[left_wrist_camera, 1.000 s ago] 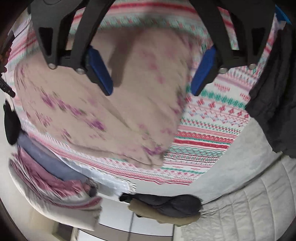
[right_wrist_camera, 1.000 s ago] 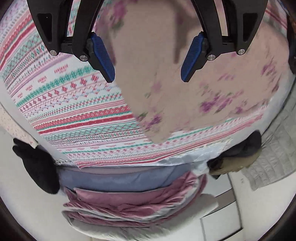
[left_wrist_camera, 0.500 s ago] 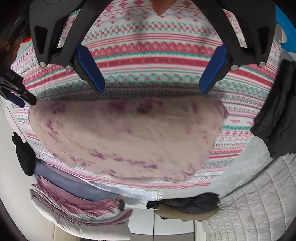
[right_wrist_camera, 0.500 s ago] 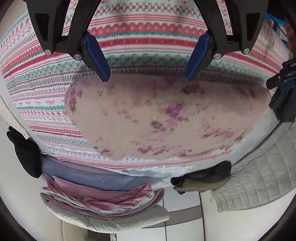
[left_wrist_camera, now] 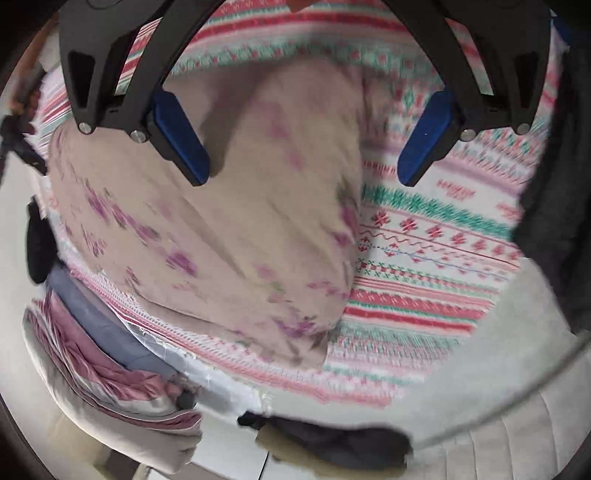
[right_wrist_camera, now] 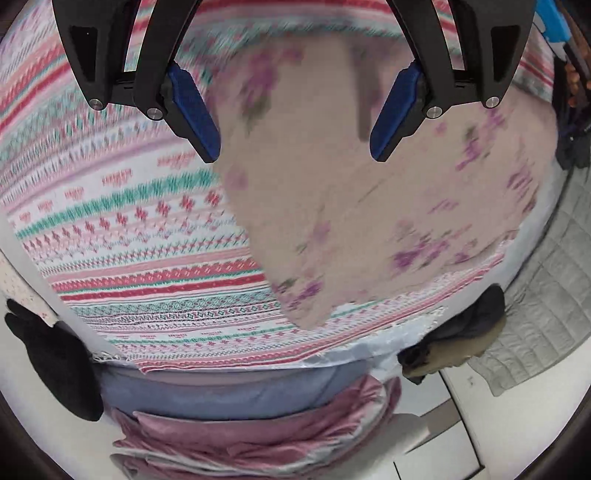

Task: Fold large clothes

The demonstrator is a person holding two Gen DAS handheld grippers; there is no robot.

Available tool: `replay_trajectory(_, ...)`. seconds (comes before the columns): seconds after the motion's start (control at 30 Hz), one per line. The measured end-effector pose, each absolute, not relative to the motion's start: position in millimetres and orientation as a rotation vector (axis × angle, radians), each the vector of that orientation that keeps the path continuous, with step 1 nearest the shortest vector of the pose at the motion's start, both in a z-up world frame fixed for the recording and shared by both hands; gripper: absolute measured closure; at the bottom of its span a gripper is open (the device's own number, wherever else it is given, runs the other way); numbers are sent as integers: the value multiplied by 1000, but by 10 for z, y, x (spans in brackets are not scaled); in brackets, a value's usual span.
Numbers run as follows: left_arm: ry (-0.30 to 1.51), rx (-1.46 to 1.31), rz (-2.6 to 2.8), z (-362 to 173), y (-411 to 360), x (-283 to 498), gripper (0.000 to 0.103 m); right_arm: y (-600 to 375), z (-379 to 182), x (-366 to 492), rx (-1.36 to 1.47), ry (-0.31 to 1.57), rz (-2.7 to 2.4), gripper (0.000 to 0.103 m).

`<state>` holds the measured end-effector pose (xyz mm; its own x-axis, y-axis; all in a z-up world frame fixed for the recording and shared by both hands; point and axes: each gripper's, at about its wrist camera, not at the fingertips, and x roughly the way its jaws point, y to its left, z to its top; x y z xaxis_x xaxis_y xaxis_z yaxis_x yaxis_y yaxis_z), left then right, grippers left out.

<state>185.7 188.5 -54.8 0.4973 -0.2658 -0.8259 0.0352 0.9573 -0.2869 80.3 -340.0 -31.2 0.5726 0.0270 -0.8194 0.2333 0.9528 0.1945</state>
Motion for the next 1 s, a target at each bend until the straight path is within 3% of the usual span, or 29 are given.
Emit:
replay_trajectory(0.23, 1153, -515, -478, -1141, 2110, 2585, 2, -3872, -895, 1632, 591, 1104, 183, 18)
replay_trajectory(0.33, 1168, -598, -551, -1326, 2102, 2747, 3, -3927, -1110, 1843, 642, 1130, 234, 13)
replay_trajectory(0.43, 1151, -660, -574, -1388, 2103, 2831, 14, -4015, -1229, 1970, 736, 1098, 302, 14)
replay_trajectory(0.47, 1146, -677, -571, -1398, 2090, 2850, 25, -4036, -1250, 2005, 773, 1077, 316, 24)
replay_trajectory(0.5, 1143, -689, -567, -1399, 2081, 2858, 30, -4040, -1271, 2034, 794, 1066, 321, 29)
replay_trajectory(0.57, 1122, -683, -568, -1324, 2030, 2828, 53, -4019, -1311, 2074, 812, 1067, 328, 50)
replay_trajectory(0.67, 1045, -575, -525, -997, 1890, 2696, 67, -3967, -1202, 1948, 813, 1015, 329, 66)
replay_trajectory(1.0, 775, -383, -714, 417, 826, 2208, 73, -3960, -93, 921, 717, 696, 396, 72)
